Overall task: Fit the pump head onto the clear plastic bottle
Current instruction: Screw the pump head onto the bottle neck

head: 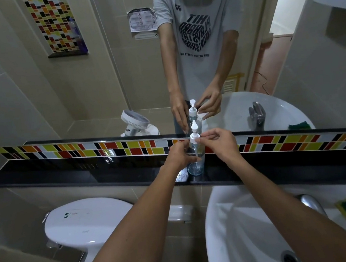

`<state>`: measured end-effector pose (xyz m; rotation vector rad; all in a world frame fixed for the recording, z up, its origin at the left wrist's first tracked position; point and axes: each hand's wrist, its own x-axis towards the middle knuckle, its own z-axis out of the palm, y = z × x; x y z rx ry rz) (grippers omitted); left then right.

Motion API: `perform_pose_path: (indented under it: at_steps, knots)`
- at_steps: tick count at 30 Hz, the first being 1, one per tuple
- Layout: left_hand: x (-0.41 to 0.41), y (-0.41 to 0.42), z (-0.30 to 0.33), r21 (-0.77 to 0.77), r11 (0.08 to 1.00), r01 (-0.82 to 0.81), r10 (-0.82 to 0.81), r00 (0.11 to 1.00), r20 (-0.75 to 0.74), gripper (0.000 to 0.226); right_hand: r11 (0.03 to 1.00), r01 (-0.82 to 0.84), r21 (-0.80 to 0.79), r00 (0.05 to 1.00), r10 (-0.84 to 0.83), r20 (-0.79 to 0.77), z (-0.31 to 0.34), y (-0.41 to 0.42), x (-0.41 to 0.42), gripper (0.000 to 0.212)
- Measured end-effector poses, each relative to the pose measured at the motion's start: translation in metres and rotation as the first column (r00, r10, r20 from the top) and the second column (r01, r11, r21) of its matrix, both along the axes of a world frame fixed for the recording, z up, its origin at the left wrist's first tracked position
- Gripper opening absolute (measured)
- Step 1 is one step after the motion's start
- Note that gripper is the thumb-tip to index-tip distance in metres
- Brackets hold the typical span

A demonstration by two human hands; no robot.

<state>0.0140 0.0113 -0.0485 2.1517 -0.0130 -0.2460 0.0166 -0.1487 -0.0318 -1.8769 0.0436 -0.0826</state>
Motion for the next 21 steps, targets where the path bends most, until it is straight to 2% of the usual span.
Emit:
perform_pose_path:
  at_steps: [2,4,6,13,18,21]
  knots:
    - [0.000,0.000,0.000,-0.016,1.000,-0.005,0.004,1.000,-0.014,0.056,0.999,-0.043,0.025,0.999,0.043,-0.024,0.003,0.001,0.003,0.049]
    - [0.000,0.001,-0.001,-0.028,1.000,-0.008,0.008,1.000,-0.018,0.057,0.985,-0.169,0.020,0.984,0.170,-0.052,0.005,0.005,0.004,0.061]
    - [0.001,0.002,-0.003,-0.054,0.999,-0.004,0.003,1.000,-0.018,0.055,0.966,-0.260,0.006,0.965,0.260,-0.046,0.004,0.009,0.001,0.061]
    - [0.001,0.000,-0.002,-0.019,1.000,-0.005,0.005,1.000,0.003,0.060,0.986,-0.076,0.150,0.997,0.076,0.008,-0.004,0.000,-0.005,0.039]
    - [0.001,0.001,-0.002,-0.032,0.999,-0.003,0.003,1.000,0.000,0.058,0.956,-0.252,0.151,0.964,0.262,-0.044,0.006,0.008,-0.003,0.054]
    - [0.000,0.002,-0.003,-0.033,0.999,0.003,-0.003,1.000,0.010,0.056,0.961,-0.240,0.135,0.970,0.243,-0.011,0.001,0.012,-0.005,0.054]
